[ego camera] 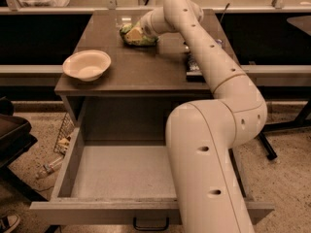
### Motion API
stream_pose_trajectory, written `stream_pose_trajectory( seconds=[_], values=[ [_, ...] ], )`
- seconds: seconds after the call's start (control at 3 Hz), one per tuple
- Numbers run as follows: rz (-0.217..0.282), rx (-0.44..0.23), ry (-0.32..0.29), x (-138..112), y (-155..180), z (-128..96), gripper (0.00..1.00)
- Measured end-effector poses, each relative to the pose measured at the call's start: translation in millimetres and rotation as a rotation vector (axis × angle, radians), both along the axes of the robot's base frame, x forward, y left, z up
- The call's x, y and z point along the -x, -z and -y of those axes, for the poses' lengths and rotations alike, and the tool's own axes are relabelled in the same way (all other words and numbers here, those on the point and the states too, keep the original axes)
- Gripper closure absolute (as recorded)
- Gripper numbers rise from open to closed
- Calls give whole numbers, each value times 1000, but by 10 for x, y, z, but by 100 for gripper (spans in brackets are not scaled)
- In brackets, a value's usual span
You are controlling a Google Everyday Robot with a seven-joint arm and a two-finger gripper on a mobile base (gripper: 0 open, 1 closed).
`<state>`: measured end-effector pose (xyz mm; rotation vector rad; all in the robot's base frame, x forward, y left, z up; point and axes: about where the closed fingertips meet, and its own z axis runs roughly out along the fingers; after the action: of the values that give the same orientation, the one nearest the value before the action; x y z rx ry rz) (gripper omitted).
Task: Place green jalapeno chip bag into top drawer
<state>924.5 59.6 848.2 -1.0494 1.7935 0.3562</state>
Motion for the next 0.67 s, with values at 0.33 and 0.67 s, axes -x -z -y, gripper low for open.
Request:
stream_pose_trajectory(
  seconds=[0.33,0.67],
  values=[
    [-4,1,-3,0,31,-23,72],
    [-8,1,-6,0,62,-56,95]
  ],
)
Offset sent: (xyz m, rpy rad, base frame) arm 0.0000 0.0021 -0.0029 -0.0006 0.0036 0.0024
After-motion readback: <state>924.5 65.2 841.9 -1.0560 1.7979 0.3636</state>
